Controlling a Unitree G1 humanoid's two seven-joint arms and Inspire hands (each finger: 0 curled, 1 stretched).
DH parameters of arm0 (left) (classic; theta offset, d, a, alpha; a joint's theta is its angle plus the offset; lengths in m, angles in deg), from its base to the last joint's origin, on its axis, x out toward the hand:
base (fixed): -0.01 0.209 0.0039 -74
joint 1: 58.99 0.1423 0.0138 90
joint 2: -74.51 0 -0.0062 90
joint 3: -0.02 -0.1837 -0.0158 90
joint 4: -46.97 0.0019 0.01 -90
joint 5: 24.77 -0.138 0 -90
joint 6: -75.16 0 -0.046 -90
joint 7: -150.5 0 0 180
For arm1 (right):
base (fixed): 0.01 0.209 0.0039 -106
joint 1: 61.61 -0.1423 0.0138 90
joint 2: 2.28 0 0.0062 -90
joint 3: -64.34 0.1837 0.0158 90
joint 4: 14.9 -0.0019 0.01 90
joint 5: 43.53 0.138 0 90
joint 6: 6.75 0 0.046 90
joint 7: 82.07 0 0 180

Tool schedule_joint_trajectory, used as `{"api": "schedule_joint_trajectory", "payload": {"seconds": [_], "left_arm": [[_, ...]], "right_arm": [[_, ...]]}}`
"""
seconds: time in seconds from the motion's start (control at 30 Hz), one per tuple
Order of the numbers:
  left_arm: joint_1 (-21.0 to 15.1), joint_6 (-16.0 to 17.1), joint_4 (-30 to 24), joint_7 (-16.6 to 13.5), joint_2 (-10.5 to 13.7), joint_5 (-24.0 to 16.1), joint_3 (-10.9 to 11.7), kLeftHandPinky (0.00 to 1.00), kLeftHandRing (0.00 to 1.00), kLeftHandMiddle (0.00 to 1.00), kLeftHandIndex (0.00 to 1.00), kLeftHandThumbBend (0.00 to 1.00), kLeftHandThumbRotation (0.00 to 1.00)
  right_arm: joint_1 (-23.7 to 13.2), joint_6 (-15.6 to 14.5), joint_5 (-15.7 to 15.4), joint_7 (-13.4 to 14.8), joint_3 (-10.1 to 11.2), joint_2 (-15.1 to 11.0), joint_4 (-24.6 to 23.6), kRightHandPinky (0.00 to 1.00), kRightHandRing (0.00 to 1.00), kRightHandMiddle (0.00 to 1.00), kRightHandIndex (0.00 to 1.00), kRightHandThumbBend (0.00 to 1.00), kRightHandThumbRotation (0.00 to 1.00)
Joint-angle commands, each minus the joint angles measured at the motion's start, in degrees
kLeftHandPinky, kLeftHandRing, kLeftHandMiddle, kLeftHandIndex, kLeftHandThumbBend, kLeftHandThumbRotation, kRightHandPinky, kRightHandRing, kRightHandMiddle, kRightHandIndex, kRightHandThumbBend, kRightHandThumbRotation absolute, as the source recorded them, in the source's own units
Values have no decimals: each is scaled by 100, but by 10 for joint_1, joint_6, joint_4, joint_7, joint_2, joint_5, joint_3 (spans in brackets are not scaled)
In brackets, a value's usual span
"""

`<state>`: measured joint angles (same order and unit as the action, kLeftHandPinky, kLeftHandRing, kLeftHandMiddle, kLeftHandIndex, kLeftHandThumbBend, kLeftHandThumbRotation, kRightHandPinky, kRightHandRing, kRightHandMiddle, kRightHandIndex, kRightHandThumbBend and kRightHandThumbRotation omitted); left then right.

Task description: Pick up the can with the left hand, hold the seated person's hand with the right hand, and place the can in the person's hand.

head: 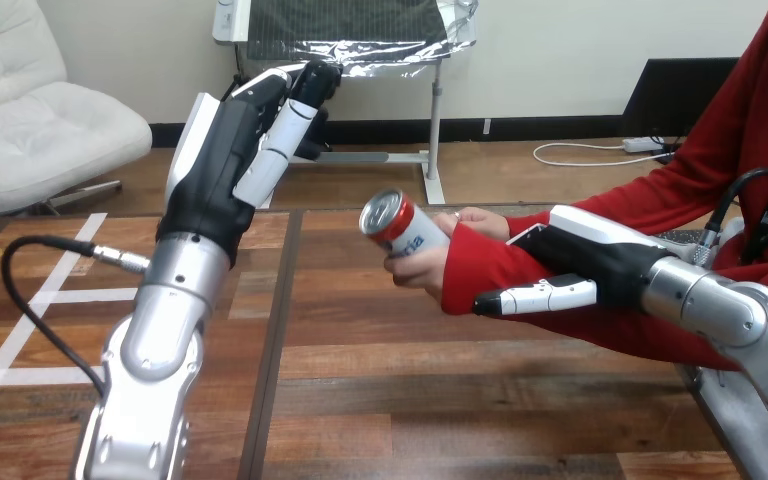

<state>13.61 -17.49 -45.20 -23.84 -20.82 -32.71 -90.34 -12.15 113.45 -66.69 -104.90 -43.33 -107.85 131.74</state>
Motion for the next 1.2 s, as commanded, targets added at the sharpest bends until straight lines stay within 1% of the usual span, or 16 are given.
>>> {"api": "schedule_joint_trajectory", "payload": {"seconds": [0.0, 0.03, 0.2, 0.37, 0.57, 0.77, 0.97, 1.07, 1.17], "left_arm": [[11, 9, -55, 6, 9, 8, 8, 56, 70, 75, 70, 51, 100], [15, 8, -60, 6, 9, 9, 9, 55, 69, 74, 69, 49, 100], [34, 2, -82, 13, 8, 21, 14, 54, 68, 73, 68, 47, 100], [49, -7, -99, 13, 4, 28, 20, 53, 67, 71, 66, 53, 100], [68, -25, -117, 13, 0, 41, 29, 52, 66, 70, 65, 55, 100], [86, -32, -123, 12, 2, 48, 35, 52, 65, 69, 64, 56, 100], [104, -27, -126, 8, -1, 53, 42, 53, 65, 68, 64, 57, 100], [112, -28, -129, 6, -5, 57, 44, 53, 65, 68, 63, 58, 100], [121, -22, -130, 3, -7, 60, 45, 53, 64, 68, 63, 58, 100]], "right_arm": [[-15, -7, 23, -30, 6, 23, -36, 71, 77, 77, 79, 100, 92], [-14, -11, 26, -36, 7, 23, -37, 74, 80, 80, 81, 100, 92], [-8, -30, 40, -60, 11, 23, -46, 76, 83, 84, 85, 100, 91], [-1, -40, 47, -69, 12, 21, -55, 77, 85, 87, 88, 100, 88], [9, -36, 48, -69, 11, 18, -64, 76, 85, 88, 90, 100, 87], [21, -33, 46, -63, 11, 13, -77, 75, 85, 89, 91, 100, 90], [33, -34, 47, -60, 15, 10, -91, 76, 88, 90, 92, 100, 94], [39, -30, 45, -54, 17, 8, -97, 77, 88, 90, 92, 100, 96], [45, -33, 45, -51, 19, 6, -106, 78, 89, 91, 92, 100, 98]]}}
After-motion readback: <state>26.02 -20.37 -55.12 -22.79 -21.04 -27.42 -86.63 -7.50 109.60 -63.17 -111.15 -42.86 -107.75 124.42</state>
